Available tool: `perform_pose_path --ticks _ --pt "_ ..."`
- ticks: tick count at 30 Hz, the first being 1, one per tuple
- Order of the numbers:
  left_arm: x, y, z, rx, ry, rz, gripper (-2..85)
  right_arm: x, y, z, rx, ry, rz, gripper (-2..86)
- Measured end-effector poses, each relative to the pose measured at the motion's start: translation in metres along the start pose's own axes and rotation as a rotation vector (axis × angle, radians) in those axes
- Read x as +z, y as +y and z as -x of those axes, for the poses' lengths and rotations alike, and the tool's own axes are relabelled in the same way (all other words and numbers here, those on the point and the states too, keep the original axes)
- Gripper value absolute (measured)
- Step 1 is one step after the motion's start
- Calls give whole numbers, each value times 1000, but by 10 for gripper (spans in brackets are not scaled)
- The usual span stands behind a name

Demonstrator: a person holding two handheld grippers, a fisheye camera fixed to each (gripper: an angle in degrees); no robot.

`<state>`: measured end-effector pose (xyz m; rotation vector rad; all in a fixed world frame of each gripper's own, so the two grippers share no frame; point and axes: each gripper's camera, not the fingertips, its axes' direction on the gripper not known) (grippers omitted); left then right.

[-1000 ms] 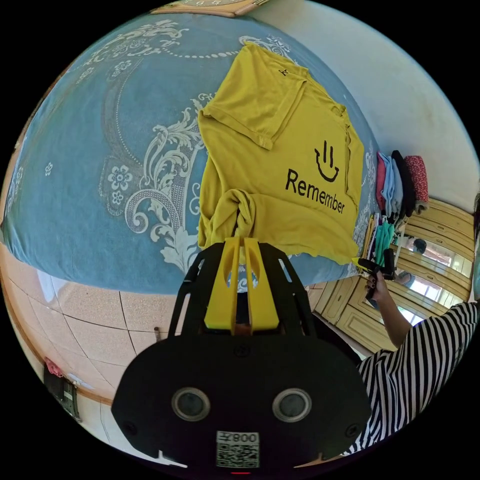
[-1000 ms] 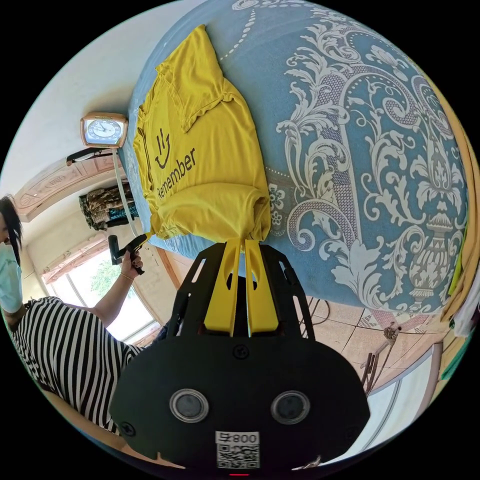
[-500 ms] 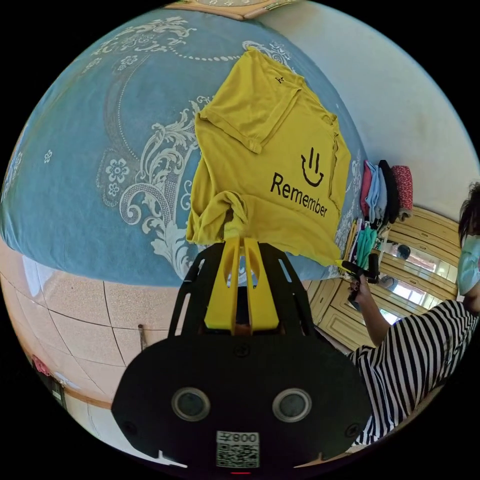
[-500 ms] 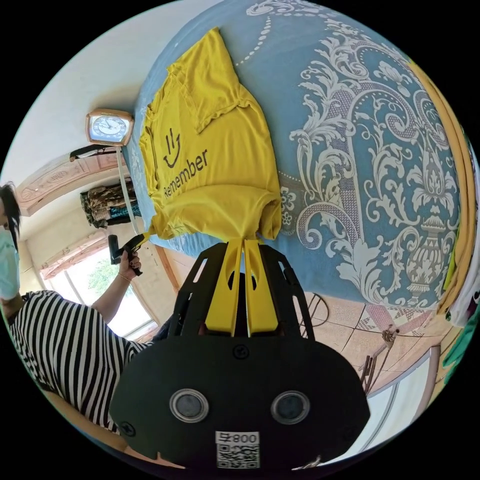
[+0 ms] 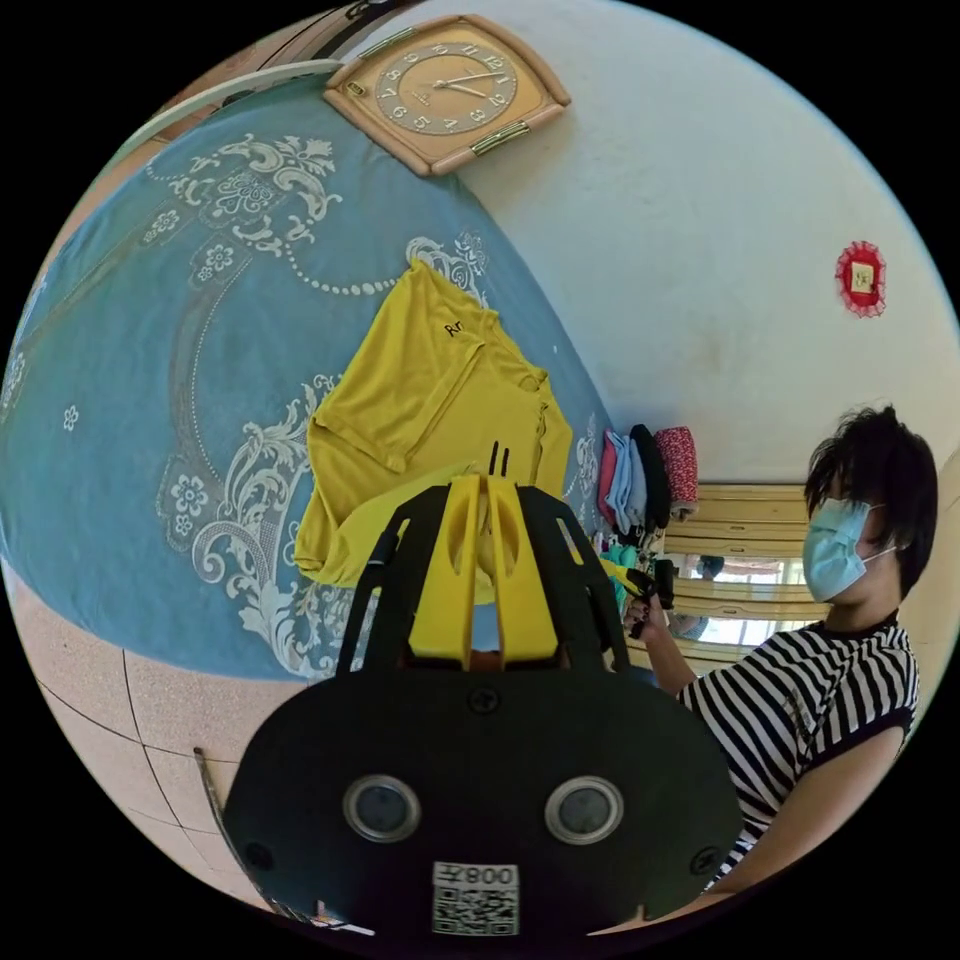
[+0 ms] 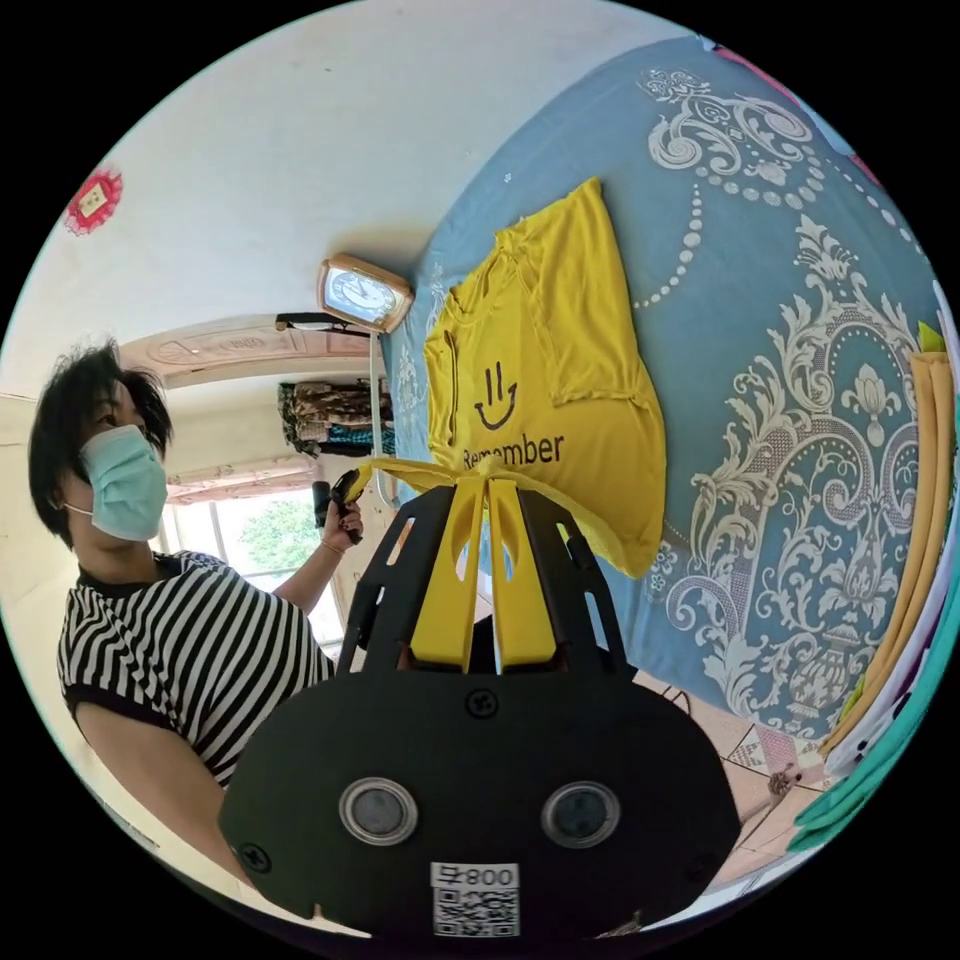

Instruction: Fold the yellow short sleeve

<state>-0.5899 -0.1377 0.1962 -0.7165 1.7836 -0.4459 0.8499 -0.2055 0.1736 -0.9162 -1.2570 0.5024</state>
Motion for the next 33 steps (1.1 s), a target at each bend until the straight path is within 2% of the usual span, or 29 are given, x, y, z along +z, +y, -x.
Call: perform_pose_path --ticks 5,11,15,18,23,27,33 --pt "-23 -28 -14 13 50 -117 15 -17 -19 29 -37 -72 -87 4" --pt "-22 -129 -35 119 -15 -214 21 -34 -121 63 -112 -32 -126 9" --pt "23 -214 -27 87 -172 -163 33 -7 -203 52 44 136 -16 23" --pt "50 -233 -19 58 -264 -89 42 16 -216 61 76 285 16 33" --pt "71 -218 -20 136 -265 6 64 58 -200 105 -68 362 26 53" --pt "76 -220 -14 140 -314 54 80 90 -202 142 -174 574 14 71" --pt "83 -264 -10 137 -351 37 91 140 -206 201 -417 926 10 86"
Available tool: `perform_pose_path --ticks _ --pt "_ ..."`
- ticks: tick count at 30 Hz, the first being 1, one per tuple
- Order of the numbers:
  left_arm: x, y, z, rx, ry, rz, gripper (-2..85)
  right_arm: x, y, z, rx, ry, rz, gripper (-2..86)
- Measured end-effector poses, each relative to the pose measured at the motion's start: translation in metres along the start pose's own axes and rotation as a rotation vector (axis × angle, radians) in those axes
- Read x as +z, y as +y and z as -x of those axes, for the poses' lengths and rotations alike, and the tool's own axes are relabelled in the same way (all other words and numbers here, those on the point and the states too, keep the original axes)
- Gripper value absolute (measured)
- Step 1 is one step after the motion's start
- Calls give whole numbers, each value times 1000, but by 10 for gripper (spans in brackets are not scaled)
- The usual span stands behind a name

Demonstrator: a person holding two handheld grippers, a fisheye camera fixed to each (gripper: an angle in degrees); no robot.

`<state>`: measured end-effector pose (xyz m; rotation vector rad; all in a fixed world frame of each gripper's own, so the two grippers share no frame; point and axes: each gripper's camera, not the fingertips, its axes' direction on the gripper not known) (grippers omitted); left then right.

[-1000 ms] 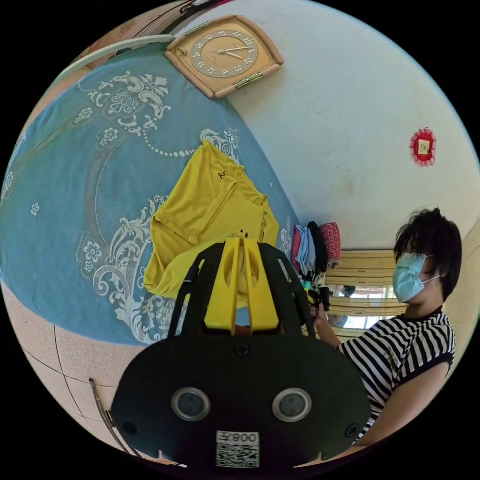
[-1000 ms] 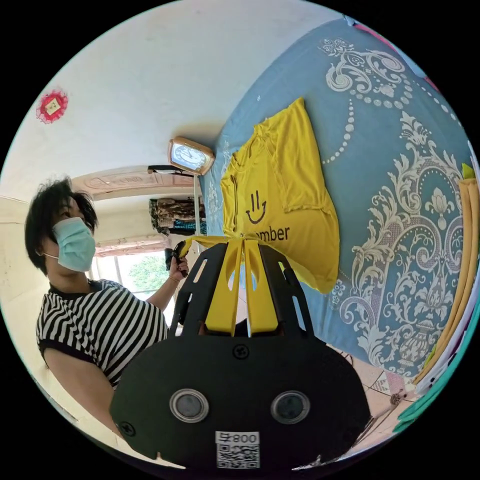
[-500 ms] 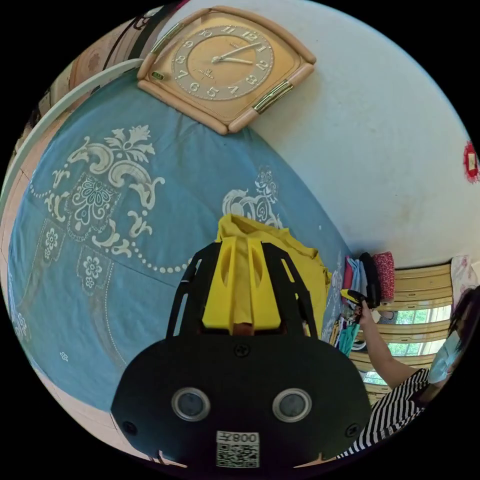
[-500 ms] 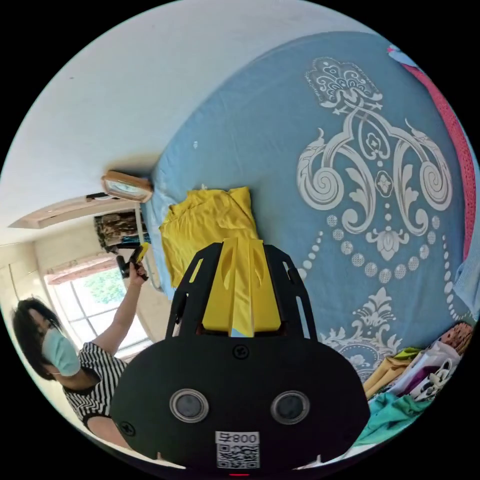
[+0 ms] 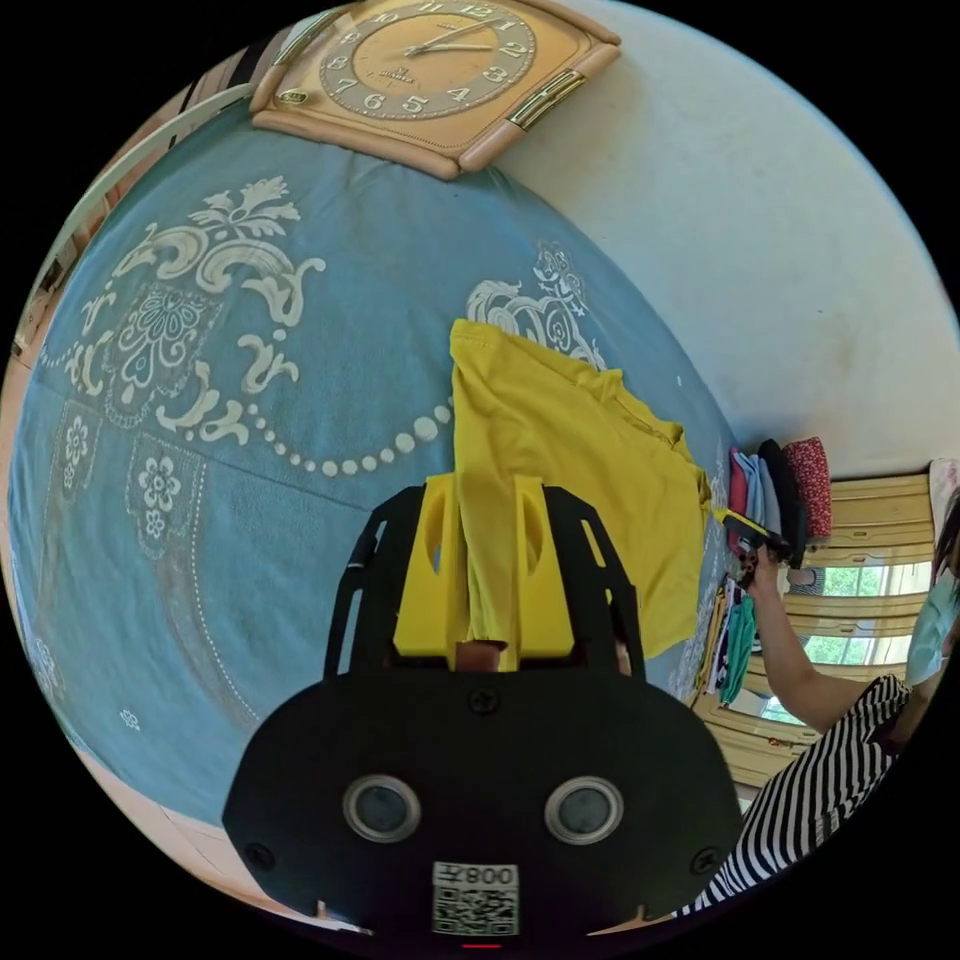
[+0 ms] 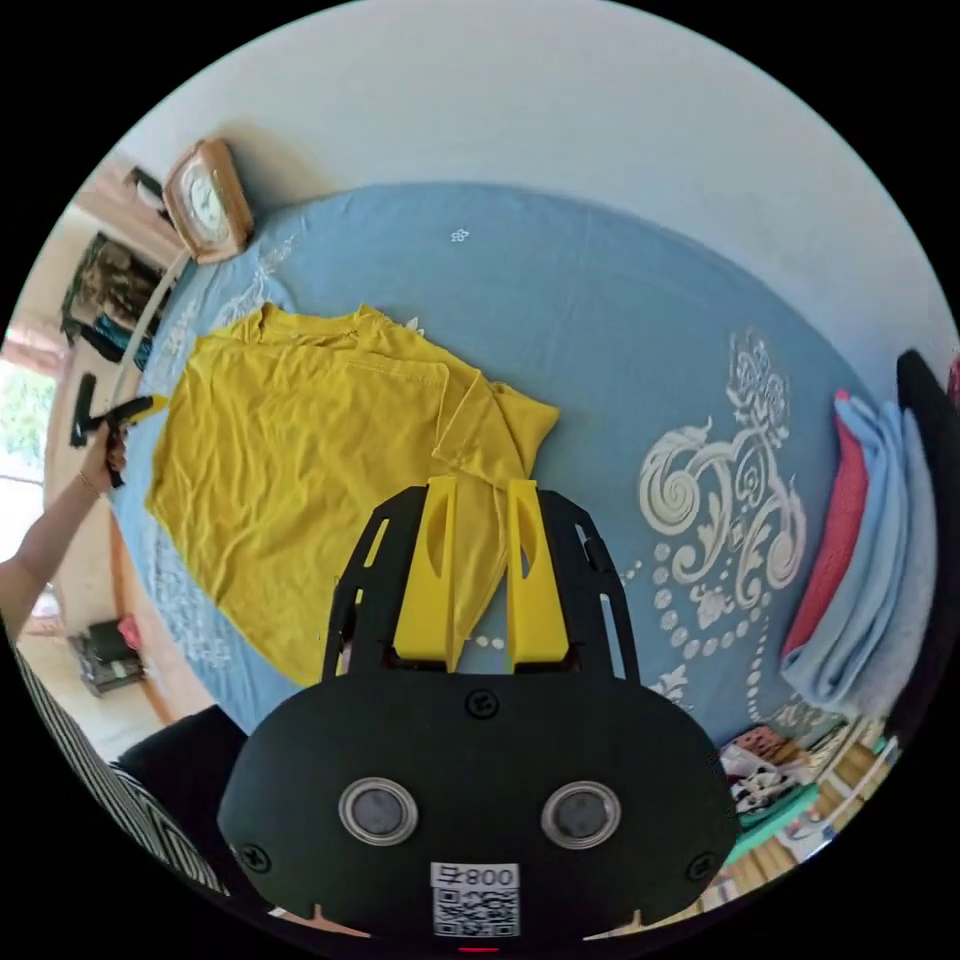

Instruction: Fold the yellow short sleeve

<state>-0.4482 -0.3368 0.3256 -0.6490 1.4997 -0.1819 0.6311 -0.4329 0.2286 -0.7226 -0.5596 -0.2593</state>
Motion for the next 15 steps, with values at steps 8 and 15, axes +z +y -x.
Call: perform_pose_path --ticks 8,15 --pt "12 -53 10 -57 -26 -29 74 5 -17 45 -108 113 -3 65" --pt "2 -69 13 -36 26 -50 21 -13 -19 46 -74 137 -33 8"
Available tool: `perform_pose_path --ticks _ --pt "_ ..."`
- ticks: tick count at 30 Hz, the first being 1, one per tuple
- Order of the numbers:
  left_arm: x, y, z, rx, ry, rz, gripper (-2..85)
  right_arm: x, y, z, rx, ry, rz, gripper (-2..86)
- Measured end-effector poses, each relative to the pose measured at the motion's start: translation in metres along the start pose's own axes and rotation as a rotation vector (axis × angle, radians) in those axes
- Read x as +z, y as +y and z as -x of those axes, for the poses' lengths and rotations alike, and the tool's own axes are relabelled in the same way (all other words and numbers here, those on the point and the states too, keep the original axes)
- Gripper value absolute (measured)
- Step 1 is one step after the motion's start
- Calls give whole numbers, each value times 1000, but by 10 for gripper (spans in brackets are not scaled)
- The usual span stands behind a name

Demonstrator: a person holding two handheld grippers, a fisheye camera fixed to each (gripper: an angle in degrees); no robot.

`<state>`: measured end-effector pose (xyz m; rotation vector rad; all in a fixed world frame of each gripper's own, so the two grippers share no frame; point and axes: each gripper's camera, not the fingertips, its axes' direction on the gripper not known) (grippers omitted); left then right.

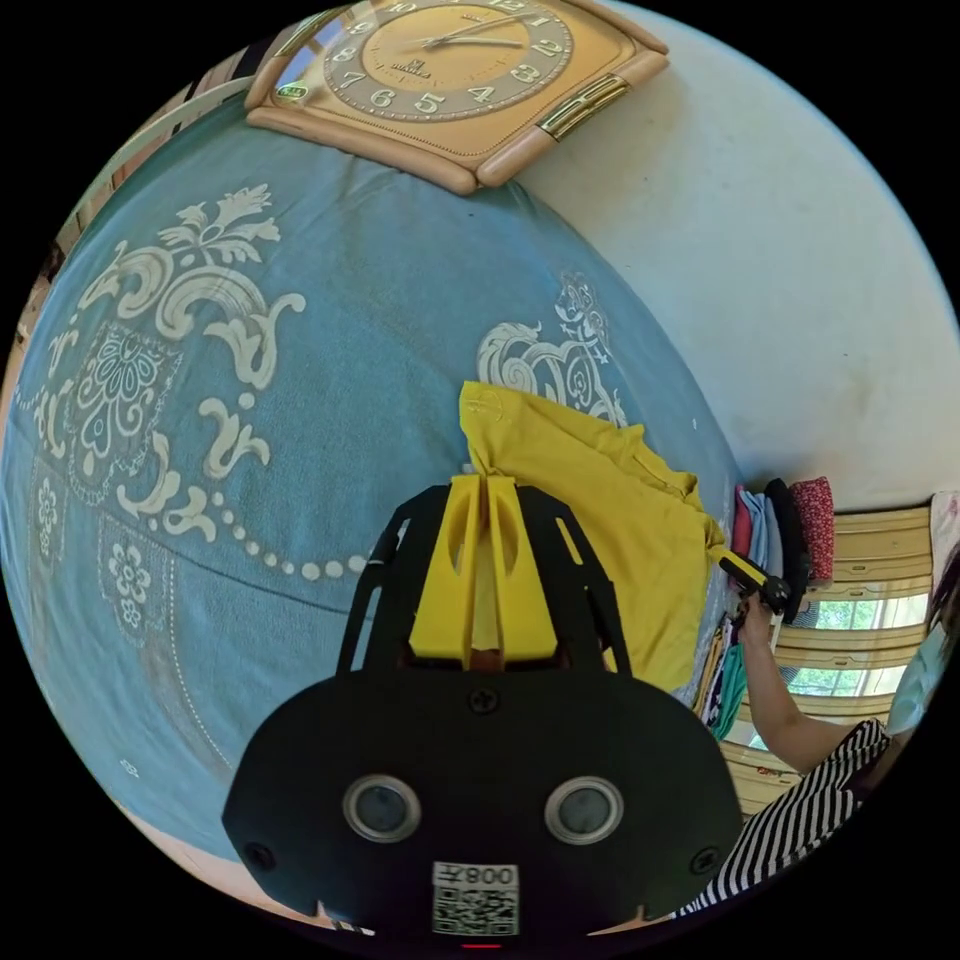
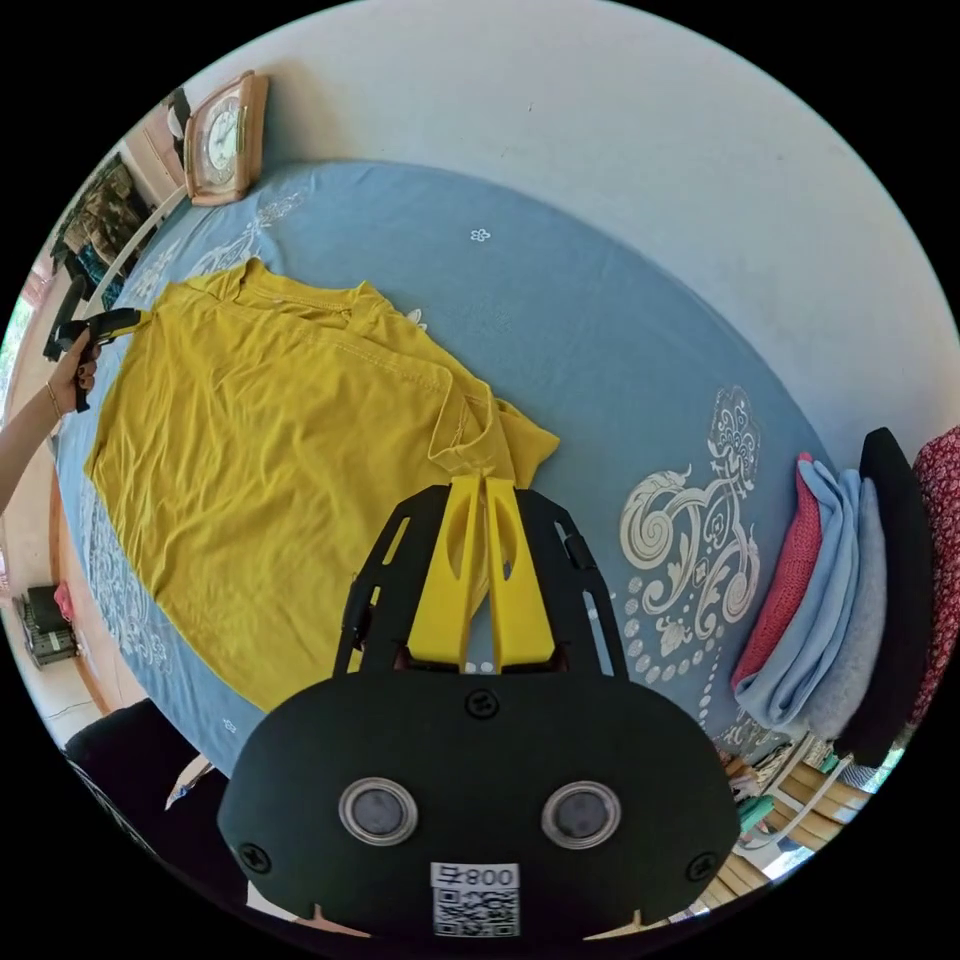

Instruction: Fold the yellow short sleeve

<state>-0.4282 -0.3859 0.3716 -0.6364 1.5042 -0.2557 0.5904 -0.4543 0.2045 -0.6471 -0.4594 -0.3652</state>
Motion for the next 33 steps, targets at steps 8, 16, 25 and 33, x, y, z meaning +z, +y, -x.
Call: perform_pose_path --ticks 8,16,25,33 --pt "-36 -18 -7 79 61 -64 11 -43 3 -47 112 -152 -129 4" --pt "-59 -37 -5 135 56 -101 10 -55 10 -86 158 -191 -168 3" --pt "-64 -46 19 114 64 -140 17 -40 18 -131 223 -213 -198 12" --pt "-32 -36 54 55 -26 -25 54 51 26 -197 420 -388 99 75"
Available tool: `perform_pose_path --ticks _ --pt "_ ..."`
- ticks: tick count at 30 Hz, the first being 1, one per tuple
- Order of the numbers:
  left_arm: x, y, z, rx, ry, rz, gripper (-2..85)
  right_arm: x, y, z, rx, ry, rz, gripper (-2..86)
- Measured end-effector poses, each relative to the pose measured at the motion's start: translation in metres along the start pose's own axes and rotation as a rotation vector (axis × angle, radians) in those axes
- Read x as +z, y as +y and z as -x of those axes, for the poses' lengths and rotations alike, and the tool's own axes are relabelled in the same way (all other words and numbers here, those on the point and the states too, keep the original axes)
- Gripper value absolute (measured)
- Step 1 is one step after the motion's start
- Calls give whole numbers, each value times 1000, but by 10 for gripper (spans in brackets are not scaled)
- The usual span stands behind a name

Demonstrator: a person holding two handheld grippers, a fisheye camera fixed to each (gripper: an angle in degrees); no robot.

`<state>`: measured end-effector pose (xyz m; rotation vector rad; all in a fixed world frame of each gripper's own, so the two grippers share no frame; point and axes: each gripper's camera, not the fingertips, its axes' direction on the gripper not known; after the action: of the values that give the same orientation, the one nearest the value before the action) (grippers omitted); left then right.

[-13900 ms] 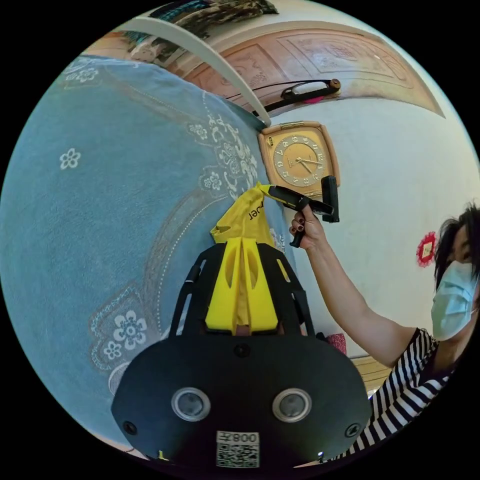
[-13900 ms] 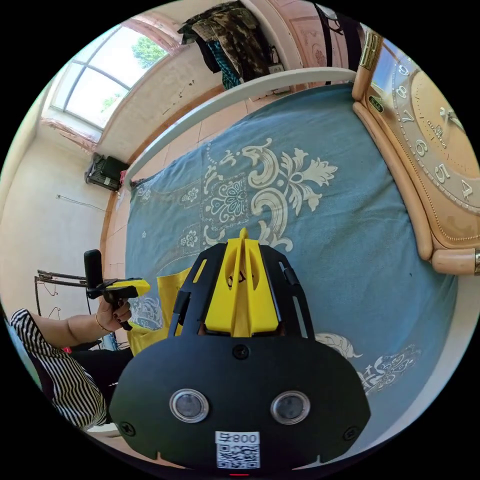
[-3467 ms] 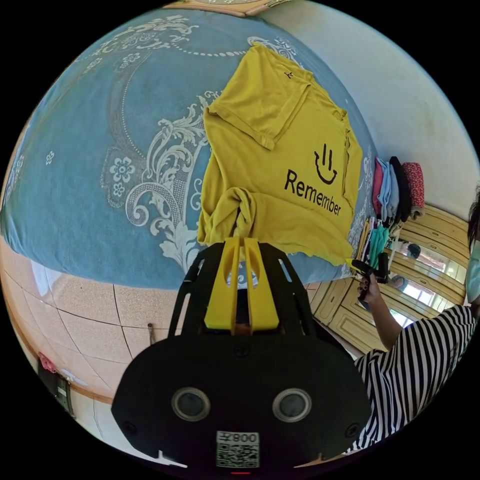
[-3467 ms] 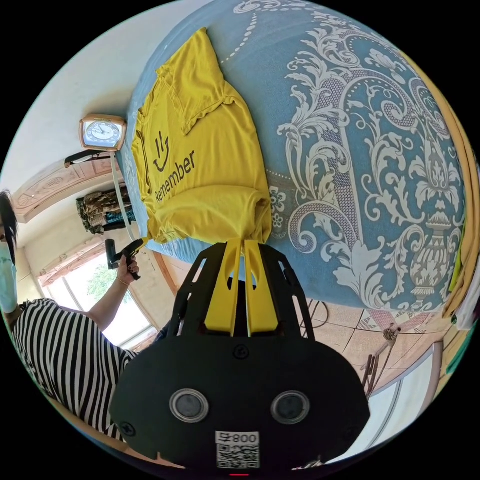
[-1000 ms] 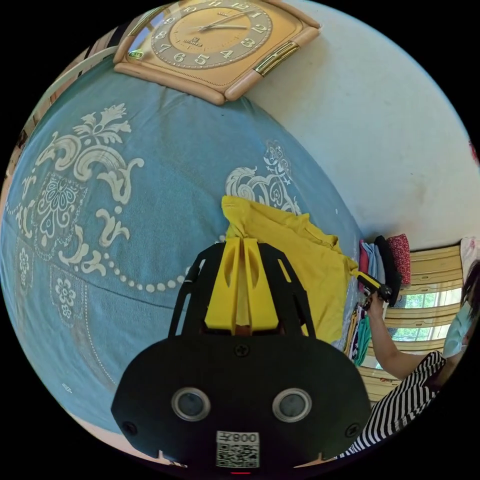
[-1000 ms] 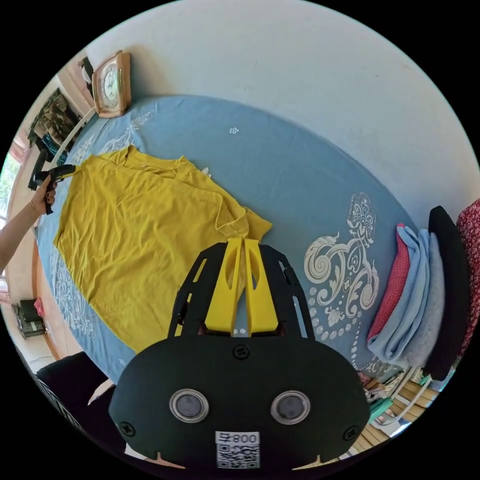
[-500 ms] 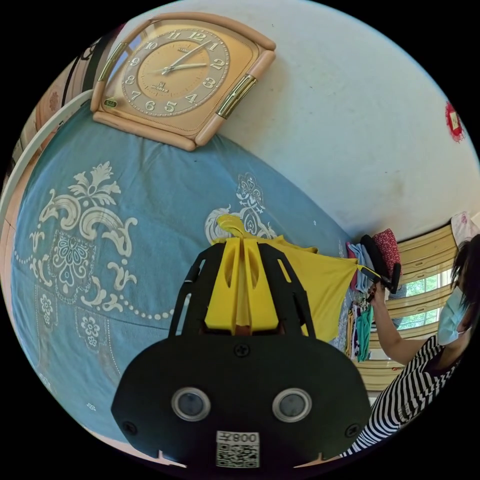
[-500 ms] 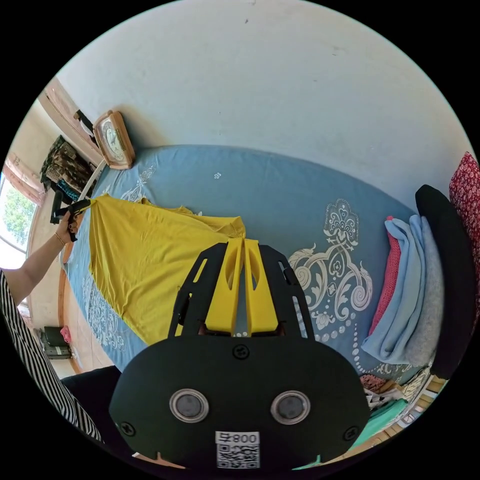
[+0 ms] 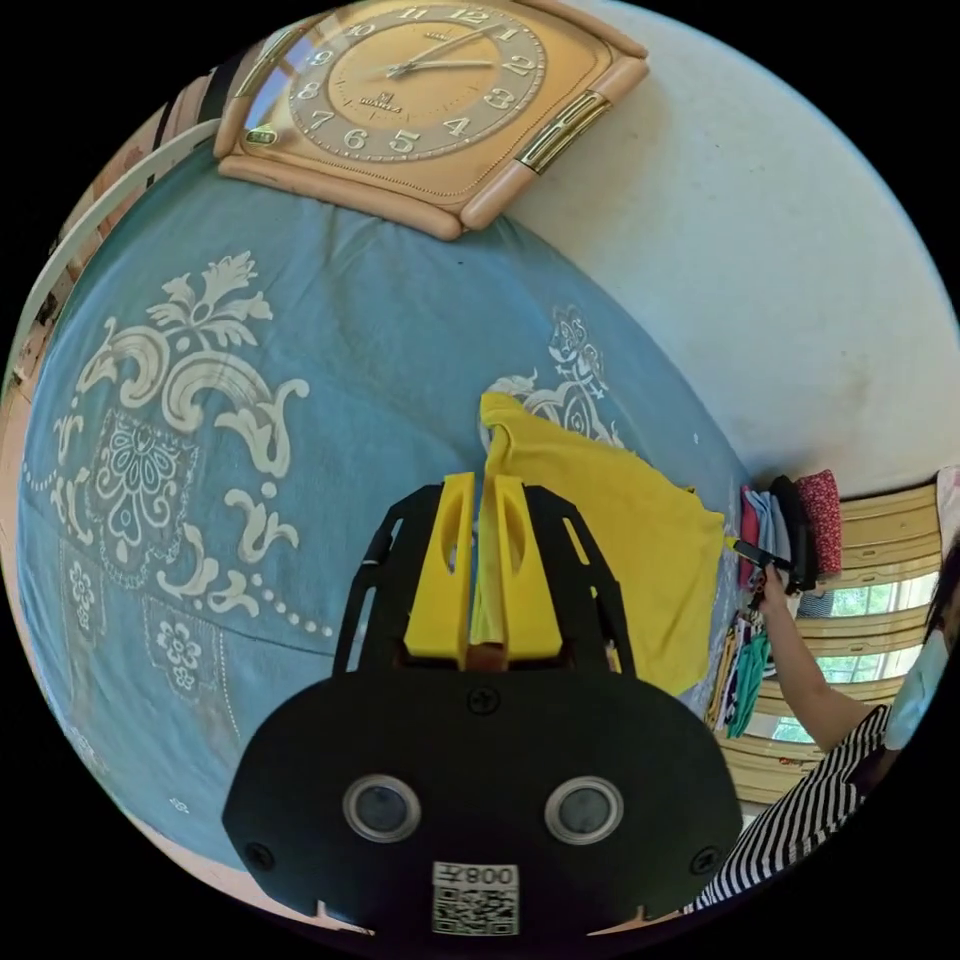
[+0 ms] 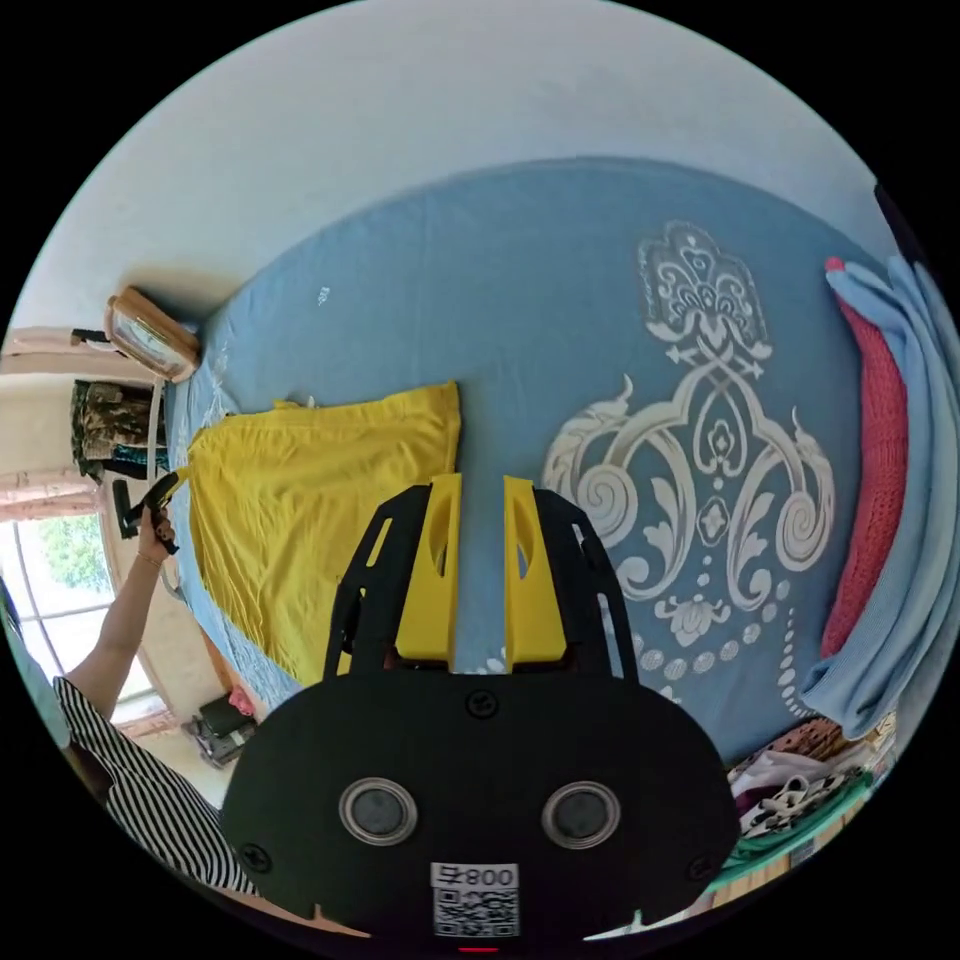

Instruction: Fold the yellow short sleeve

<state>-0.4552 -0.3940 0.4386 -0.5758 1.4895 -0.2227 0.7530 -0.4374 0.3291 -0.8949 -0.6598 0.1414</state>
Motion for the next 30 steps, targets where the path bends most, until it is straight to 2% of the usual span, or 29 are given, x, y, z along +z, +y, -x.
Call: perform_pose_path --ticks 4,7,12,17,24,30 --pt "-17 53 16 15 107 40 79 -5 39 -36 48 -139 -50 77" --pt "-20 103 12 49 63 125 89 2 81 -48 52 -207 -13 73" --pt "-12 153 11 38 -2 170 88 23 143 -66 120 -319 46 73" --pt "5 159 23 56 -125 225 35 31 170 -89 151 -342 46 75" --pt "2 170 49 -4 -41 163 11 36 194 -124 164 -381 39 84" --pt "21 179 61 -6 -34 187 8 49 197 -145 143 -427 24 82"
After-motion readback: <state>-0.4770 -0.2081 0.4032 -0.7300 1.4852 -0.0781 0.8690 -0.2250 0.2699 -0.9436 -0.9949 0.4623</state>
